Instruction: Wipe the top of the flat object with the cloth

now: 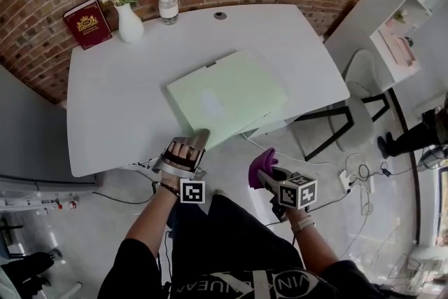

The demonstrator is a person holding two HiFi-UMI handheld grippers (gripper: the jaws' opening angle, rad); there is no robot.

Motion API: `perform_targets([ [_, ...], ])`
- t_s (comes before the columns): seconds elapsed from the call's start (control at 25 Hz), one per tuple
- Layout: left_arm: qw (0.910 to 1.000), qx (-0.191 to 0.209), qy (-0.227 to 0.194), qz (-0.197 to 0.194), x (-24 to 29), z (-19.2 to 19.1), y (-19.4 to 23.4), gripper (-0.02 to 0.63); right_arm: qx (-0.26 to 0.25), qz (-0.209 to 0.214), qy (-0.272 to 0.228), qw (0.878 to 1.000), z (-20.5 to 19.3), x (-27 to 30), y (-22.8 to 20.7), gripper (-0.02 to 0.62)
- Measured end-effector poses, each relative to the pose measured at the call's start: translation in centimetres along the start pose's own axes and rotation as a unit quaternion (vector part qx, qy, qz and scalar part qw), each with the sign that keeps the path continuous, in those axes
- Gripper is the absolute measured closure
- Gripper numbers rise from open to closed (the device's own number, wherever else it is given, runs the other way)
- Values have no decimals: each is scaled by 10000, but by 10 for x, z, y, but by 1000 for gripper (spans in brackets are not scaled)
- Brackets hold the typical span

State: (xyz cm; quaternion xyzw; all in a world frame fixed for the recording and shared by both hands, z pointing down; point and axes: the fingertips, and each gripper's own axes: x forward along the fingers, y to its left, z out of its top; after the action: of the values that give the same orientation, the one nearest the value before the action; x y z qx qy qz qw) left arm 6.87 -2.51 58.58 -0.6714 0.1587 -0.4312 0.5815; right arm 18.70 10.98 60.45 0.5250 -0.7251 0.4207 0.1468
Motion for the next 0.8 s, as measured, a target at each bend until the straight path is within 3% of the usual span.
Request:
perform_targets([
  [0.32, 9968, -602, -329, -413, 3, 14, -5, 233, 32, -13, 47, 10000, -6, 0, -5, 528],
  [0.44, 9924, -940, -567, -562, -3, 25, 2, 239, -4, -26, -69, 10000, 2, -1, -6, 528],
  [0.56, 9877, -1360, -671, -389, -9, 29, 25, 247, -287, -104, -97, 9995, 15, -2, -2, 528],
  [0.8, 9718, -2127, -895, -477, -23, 32, 49, 256, -782, -164, -369, 9961, 51, -8, 13, 528],
])
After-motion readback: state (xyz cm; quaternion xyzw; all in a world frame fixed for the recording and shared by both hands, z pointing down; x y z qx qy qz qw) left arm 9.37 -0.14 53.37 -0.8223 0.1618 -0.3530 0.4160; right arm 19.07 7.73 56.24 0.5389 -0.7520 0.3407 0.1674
